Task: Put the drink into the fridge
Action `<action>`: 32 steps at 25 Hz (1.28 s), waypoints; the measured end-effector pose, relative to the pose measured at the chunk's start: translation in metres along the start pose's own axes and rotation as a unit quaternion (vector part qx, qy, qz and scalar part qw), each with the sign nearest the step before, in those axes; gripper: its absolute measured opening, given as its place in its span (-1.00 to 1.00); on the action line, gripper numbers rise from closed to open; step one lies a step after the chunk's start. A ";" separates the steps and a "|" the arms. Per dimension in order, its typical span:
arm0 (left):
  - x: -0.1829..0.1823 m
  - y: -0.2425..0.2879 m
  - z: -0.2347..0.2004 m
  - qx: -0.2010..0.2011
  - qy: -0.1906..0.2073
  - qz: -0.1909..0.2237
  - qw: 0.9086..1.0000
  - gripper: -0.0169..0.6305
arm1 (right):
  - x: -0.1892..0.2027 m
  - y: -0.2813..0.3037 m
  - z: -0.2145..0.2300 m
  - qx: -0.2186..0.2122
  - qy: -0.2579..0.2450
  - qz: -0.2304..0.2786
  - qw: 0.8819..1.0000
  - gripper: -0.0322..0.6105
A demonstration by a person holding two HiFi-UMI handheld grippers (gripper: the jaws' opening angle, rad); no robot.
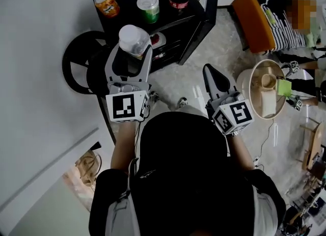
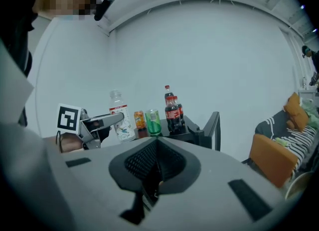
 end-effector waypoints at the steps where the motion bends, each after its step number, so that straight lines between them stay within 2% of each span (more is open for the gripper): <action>1: 0.002 -0.002 0.009 -0.001 -0.001 -0.002 1.000 0.00 | 0.001 -0.005 0.005 -0.004 -0.005 -0.002 1.000 -0.85; 8: 0.016 -0.011 0.077 0.008 -0.007 -0.019 1.000 0.00 | 0.009 -0.041 0.040 -0.031 -0.034 -0.038 0.998 -0.86; 16: 0.039 -0.016 0.130 0.025 -0.013 -0.029 0.999 0.00 | 0.015 -0.050 0.065 -0.067 -0.059 -0.019 0.996 -0.85; 26: 0.076 0.008 0.136 0.055 -0.026 -0.041 0.997 0.00 | 0.029 -0.021 0.085 -0.028 -0.022 -0.005 0.999 -0.86; 32: 0.115 0.033 0.122 0.081 -0.033 -0.044 0.995 0.00 | 0.060 0.004 0.095 0.009 -0.008 -0.014 1.000 -0.86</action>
Point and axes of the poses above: the fingertips, and each gripper's own axes: y forward along the fingers, z to its right, x out of its underside, the point moved 3 cm from there along -y, backward along the fingers, and after that the axes turned 3 degrees about x, right-handed, at the moved point
